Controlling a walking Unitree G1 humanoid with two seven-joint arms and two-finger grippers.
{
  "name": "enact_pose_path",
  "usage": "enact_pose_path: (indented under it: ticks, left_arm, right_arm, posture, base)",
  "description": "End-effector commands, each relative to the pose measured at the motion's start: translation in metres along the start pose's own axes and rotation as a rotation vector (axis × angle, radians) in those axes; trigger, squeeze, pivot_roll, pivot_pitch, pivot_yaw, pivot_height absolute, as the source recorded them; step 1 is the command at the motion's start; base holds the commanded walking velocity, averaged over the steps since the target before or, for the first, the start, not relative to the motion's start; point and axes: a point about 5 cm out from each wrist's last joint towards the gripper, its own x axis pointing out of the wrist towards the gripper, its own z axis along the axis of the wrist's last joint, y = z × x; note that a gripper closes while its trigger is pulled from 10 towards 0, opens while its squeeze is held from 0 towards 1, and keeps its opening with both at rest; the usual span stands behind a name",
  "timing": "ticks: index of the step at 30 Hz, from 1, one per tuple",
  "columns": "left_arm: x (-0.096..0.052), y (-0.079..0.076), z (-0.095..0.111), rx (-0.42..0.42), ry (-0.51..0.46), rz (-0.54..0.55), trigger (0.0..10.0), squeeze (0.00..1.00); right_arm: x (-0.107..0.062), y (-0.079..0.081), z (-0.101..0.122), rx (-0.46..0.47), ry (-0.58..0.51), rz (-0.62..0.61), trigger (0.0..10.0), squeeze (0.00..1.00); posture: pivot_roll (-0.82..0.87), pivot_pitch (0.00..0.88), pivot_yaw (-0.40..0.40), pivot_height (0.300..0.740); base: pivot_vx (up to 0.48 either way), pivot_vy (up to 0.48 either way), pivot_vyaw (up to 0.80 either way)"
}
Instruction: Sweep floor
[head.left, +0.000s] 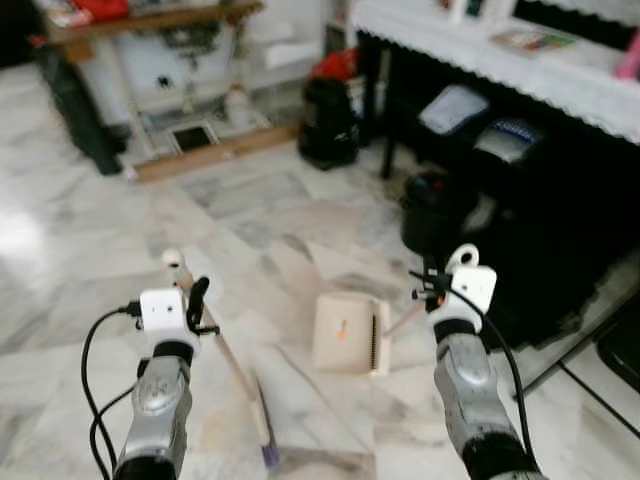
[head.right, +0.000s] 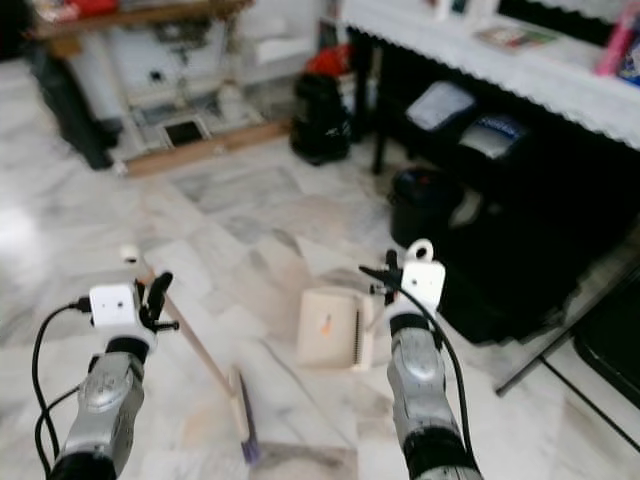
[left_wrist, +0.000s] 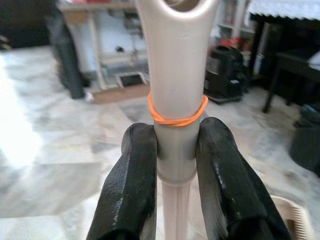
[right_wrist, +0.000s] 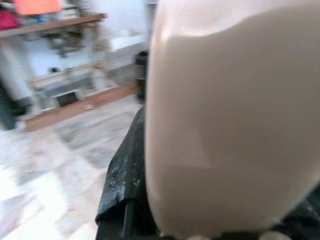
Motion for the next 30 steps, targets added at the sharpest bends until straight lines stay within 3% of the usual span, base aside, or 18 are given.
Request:
enact_pose_path:
  ticks: [1, 30]
  left_arm:
    - [0.002, -0.001, 0.011, 0.020, -0.063, -0.001, 10.0, 0.00]
    - [0.011, -0.012, 0.012, 0.020, -0.054, -0.031, 10.0, 0.00]
  right_arm:
    - [0.005, 0.001, 0.009, 0.007, -0.043, 0.007, 10.0, 0.00]
    - [0.007, -0.008, 0.014, 0.015, -0.070, -0.037, 10.0, 0.00]
  posture:
    - [0.01, 0.000, -0.017, 0.740]
    - [-0.04, 0.000, 0.014, 0.740]
  base:
    - [0.000, 0.000, 0.80]
    - [0.000, 0.000, 0.80]
